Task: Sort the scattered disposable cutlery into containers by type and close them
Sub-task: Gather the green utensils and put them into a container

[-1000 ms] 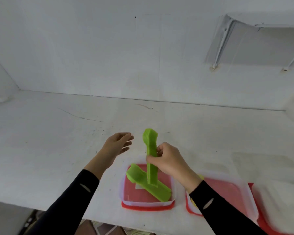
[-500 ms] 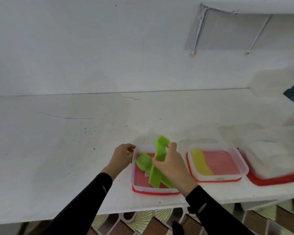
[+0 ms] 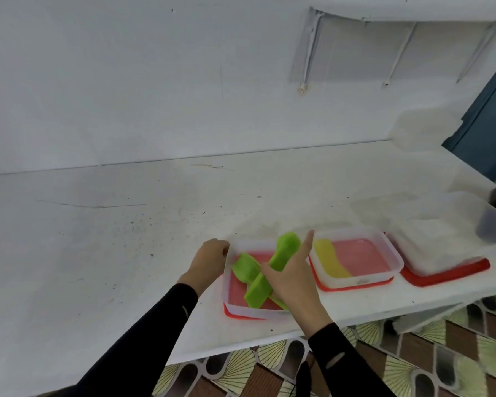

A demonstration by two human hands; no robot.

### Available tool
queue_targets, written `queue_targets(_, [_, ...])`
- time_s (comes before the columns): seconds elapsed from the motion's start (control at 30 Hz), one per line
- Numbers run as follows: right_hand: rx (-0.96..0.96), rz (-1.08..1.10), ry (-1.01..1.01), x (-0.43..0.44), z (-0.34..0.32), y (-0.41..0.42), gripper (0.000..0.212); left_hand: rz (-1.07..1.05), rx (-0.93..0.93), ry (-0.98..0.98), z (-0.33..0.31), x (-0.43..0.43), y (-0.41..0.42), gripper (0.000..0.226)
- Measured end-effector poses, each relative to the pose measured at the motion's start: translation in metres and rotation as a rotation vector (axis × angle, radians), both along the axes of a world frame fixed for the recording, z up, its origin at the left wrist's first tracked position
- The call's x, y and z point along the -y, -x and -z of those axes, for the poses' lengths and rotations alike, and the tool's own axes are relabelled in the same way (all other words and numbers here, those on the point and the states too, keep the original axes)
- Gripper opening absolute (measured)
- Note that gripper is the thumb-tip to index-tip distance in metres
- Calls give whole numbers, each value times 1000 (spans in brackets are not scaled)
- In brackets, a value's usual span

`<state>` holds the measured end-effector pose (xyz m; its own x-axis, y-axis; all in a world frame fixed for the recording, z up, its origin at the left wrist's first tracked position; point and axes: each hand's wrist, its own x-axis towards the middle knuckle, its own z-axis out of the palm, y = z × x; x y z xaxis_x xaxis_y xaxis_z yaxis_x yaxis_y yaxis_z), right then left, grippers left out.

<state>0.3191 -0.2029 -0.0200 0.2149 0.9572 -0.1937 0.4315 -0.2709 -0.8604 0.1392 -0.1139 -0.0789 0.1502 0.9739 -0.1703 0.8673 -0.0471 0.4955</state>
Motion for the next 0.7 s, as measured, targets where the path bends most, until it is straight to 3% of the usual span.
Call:
queue_targets(0.13, [-2,5,-20,-4,2,-3,95,-38,-17,-41,4,-3,4,22])
queue_targets(0.33, [48,15,38,-24,9,9,88,-132,35,-6,0,-11,15,11])
queue_targets(0.57, [-101,-7,158,-29,14,25,67,-233,235,125,-6,-2,19,14])
queue_targets(0.7, [-15,-46,254,-35,13,25,70,-250,280,147,-9,-2,19,18])
